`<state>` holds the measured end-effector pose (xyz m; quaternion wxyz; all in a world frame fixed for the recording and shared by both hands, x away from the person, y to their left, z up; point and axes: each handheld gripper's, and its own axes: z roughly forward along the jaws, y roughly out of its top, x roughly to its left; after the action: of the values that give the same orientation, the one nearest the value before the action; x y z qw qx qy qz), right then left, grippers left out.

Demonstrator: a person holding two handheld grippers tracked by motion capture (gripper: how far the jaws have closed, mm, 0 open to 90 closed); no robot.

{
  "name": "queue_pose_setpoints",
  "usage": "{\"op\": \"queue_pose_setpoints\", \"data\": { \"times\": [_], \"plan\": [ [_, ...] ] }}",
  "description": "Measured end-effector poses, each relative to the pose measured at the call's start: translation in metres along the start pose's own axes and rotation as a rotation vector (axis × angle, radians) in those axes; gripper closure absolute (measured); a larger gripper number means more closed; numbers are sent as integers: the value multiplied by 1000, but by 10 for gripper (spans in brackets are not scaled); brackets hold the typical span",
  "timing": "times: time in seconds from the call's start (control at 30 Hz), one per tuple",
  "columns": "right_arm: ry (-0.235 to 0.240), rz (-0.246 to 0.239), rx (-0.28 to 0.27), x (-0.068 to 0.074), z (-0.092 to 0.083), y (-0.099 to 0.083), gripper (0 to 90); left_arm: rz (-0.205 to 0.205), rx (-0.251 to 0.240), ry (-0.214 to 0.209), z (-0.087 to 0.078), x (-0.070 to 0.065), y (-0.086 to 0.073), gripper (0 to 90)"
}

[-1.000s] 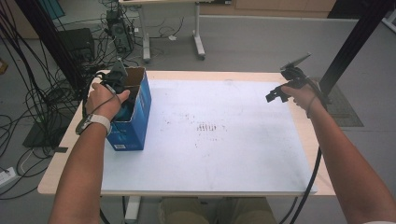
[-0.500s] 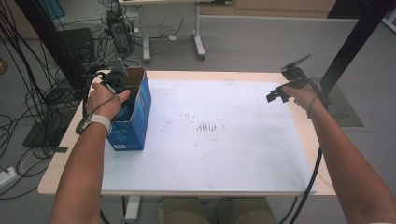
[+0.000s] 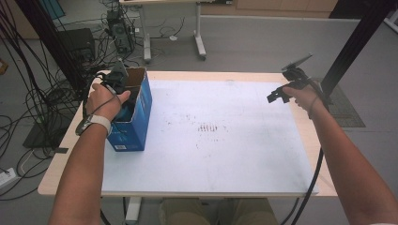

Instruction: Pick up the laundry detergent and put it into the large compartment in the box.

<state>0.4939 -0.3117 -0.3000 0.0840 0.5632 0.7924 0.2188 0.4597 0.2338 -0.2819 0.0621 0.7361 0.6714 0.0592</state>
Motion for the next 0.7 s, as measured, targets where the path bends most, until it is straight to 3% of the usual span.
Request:
{"op": "queue_pose_setpoints", "data": {
  "times": [0.7],
  "plan": [
    [1,6,0,-2,-1,-1,73,1,-3,1,0,0,0,393]
  ]
}}
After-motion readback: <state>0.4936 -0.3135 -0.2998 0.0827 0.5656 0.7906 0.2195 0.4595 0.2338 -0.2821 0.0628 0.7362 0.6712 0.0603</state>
